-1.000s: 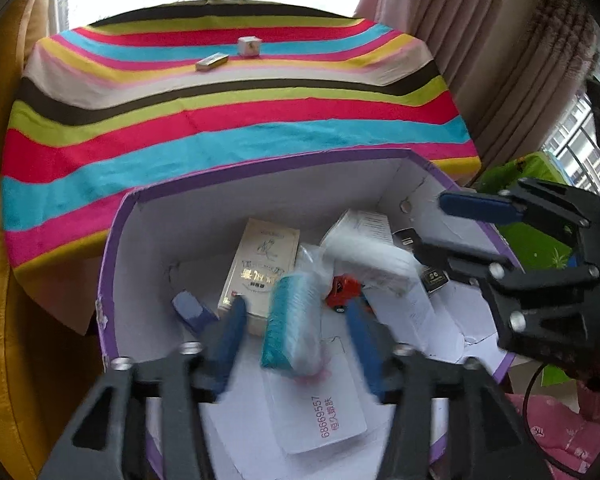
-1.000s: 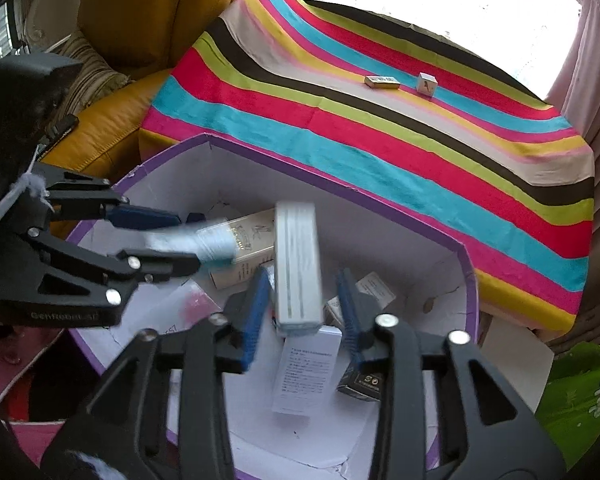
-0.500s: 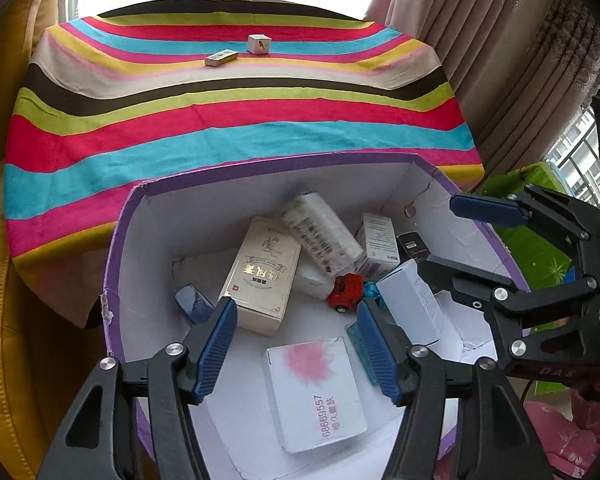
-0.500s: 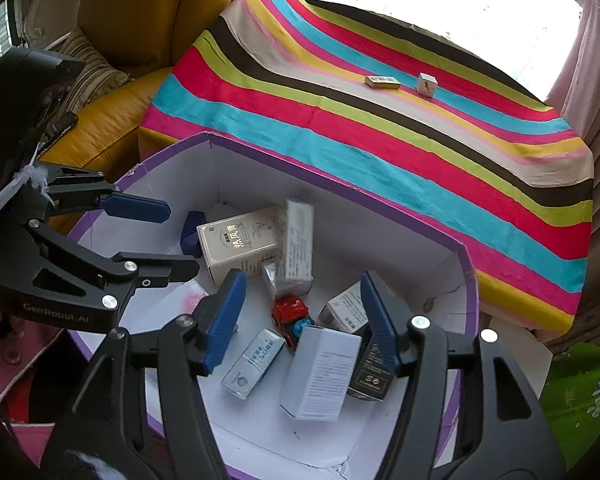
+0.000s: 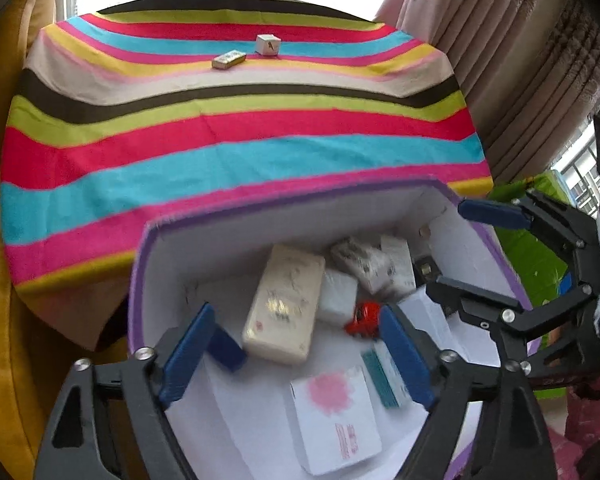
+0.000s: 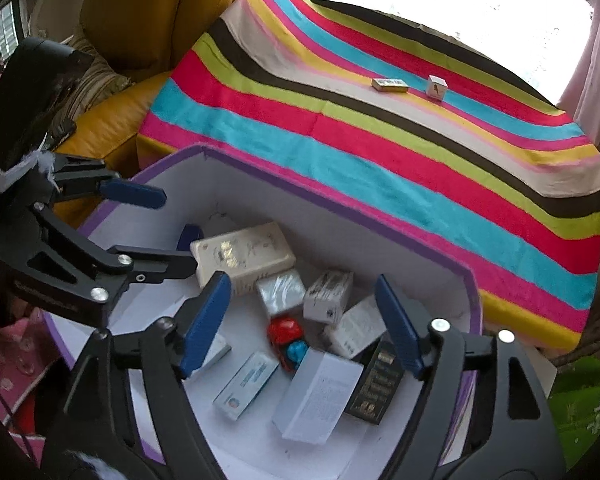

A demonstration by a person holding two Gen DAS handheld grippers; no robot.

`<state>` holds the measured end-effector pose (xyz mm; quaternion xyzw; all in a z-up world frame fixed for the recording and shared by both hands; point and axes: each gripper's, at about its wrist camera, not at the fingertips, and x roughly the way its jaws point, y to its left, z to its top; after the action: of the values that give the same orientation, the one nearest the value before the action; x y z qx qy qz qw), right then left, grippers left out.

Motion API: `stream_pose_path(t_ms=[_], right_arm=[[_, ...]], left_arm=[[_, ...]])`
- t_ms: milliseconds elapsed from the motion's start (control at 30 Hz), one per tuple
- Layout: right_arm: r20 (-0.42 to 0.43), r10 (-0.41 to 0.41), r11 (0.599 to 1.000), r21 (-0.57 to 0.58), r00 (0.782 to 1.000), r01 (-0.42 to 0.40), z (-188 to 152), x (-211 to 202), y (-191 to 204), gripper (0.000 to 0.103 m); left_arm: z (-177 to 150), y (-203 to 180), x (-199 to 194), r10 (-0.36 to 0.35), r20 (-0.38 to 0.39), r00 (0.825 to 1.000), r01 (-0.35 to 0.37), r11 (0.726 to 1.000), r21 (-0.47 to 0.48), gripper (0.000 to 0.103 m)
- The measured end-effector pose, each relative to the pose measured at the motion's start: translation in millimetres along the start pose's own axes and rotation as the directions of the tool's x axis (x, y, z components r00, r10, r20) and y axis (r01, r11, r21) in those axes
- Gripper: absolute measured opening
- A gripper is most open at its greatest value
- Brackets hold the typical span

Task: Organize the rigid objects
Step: 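Move both grippers back over the table toward the last two boxes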

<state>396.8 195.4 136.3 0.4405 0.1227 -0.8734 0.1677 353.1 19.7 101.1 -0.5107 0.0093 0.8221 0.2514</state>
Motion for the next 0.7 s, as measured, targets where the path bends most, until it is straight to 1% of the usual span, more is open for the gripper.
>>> stream_pose_path(t_ms=[100, 200, 333, 433, 500, 567, 633, 700], right_arm=[[0.015, 0.016, 1.0, 0.02, 1.0, -0.016, 15, 7, -16, 0.082], [0.028, 0.005, 0.999, 0.049, 1.0, -0.006, 32, 19, -33, 0.086], [0.019, 0.035, 0.988, 0.149, 0.999, -0.037, 54, 47, -69, 0.086], [0.004, 0.034, 0.973, 0.228, 0.999, -0.034, 70, 68, -95, 0.086], [0.004, 0.037, 0.963, 0.266, 0.999, -0.037, 78, 79, -112, 0.086], [0.005, 0.037, 0.954, 0.298, 0.999, -0.037, 87, 90, -128, 0.086], [0.003, 0.028, 0.947, 0.321, 1.0, -0.027, 95, 101, -143, 0.086], [-0.019, 0.012, 0.939, 0.344, 1.0, -0.005, 102, 115, -157, 0.086]], left_arm=[[25, 13, 6, 0.001, -0.003, 1.0, -0.001, 1.0, -0.002, 0.086], [55, 29, 18, 0.022, 0.006, 1.0, -0.022, 1.0, 0.004, 0.086], [99, 46, 43, 0.05, 0.006, 0.999, -0.05, 0.999, 0.015, 0.086], [131, 58, 67, 0.125, 0.025, 0.992, -0.126, 0.991, 0.043, 0.086], [155, 66, 87, 0.193, 0.039, 0.98, -0.195, 0.978, 0.076, 0.086], [173, 70, 105, 0.229, 0.056, 0.972, -0.234, 0.966, 0.109, 0.086], [187, 71, 119, 0.247, 0.07, 0.967, -0.254, 0.957, 0.137, 0.086], [207, 75, 140, 0.267, 0.069, 0.961, -0.275, 0.948, 0.16, 0.086]])
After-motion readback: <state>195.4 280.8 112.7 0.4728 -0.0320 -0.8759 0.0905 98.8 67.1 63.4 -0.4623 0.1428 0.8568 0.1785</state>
